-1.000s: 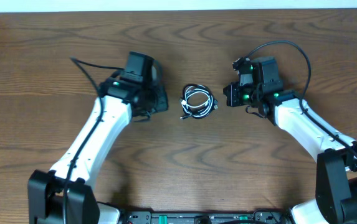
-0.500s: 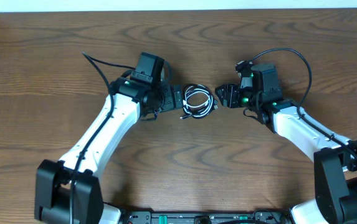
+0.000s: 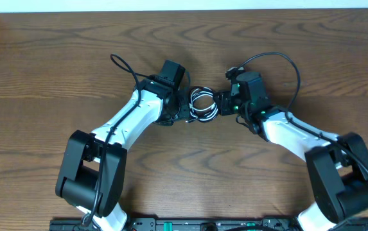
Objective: Untangle cables
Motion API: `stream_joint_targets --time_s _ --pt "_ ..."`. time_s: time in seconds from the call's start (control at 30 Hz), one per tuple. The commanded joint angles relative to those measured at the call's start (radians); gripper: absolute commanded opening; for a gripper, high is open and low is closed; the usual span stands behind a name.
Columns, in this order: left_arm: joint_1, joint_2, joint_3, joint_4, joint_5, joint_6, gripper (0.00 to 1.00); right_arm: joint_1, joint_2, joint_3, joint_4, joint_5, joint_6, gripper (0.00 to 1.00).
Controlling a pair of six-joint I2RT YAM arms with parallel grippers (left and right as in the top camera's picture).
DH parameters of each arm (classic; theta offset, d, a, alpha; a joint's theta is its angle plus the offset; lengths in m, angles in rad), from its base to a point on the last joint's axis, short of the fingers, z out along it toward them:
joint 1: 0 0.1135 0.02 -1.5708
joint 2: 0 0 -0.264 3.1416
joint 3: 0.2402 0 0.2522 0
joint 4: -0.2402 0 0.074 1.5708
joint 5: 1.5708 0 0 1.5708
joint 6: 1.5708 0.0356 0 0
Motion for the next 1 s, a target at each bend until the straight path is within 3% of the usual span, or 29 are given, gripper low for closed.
stream_joint_targets --time_s 0.0,0.53,0.8,0.97 --pt "-0.001 0.004 -0.008 0.024 -0.011 -0.012 0.46 0.005 0.031 -0.007 0.013 0.041 -0.001 0.35" --pt "-0.001 0.004 -0.008 0.063 -0.011 -0.015 0.49 0.005 0.032 -0.007 0.019 0.041 -0.001 0.41" --pt "-0.001 0.004 -0.008 0.080 -0.015 -0.015 0.49 0.005 0.033 -0.007 0.018 0.042 -0.001 0.37" --pt "-0.001 0.004 -0.009 0.080 -0.019 -0.015 0.61 0.005 0.037 -0.007 0.018 0.042 -0.001 0.46"
